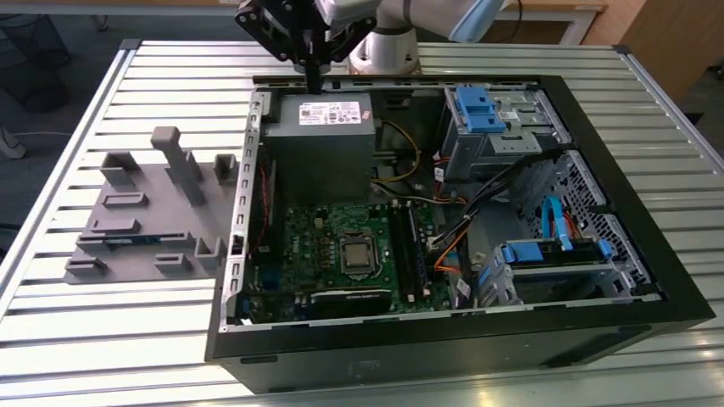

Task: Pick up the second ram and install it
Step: 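Reach for the second ram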

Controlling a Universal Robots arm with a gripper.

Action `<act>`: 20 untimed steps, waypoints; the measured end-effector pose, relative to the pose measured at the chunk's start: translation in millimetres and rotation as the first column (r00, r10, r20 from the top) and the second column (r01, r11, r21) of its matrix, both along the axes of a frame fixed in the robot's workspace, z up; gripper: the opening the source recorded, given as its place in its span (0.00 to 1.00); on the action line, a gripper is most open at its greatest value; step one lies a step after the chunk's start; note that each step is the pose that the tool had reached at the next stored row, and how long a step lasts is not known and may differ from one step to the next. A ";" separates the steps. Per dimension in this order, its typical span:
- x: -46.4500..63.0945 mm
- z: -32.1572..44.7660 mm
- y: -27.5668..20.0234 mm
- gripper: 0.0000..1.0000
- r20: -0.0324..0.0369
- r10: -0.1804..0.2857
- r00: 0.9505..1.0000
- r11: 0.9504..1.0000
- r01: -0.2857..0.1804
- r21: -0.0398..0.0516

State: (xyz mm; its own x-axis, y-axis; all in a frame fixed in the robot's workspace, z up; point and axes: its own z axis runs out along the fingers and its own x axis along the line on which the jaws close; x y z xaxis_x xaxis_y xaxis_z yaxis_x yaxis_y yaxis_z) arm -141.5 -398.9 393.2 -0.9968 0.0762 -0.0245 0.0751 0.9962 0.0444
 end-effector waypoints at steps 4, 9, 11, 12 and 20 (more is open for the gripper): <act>-5.4 -0.1 0.0 0.11 0.000 0.000 1.000 1.000 0.000 0.000; -10.3 -0.1 0.0 0.11 0.000 0.000 1.000 1.000 0.000 0.000; -12.0 -0.2 0.0 0.11 0.000 0.000 1.000 1.000 0.000 0.000; -12.9 -0.2 0.0 0.11 0.000 0.000 1.000 1.000 0.000 0.000; -18.3 -0.3 0.0 0.11 0.000 0.000 1.000 1.000 0.000 0.000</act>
State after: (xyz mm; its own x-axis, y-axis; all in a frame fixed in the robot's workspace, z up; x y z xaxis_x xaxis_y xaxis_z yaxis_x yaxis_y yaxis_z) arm -159.7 -399.0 392.8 -0.9968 0.0762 -0.0246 0.0751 0.9962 0.0444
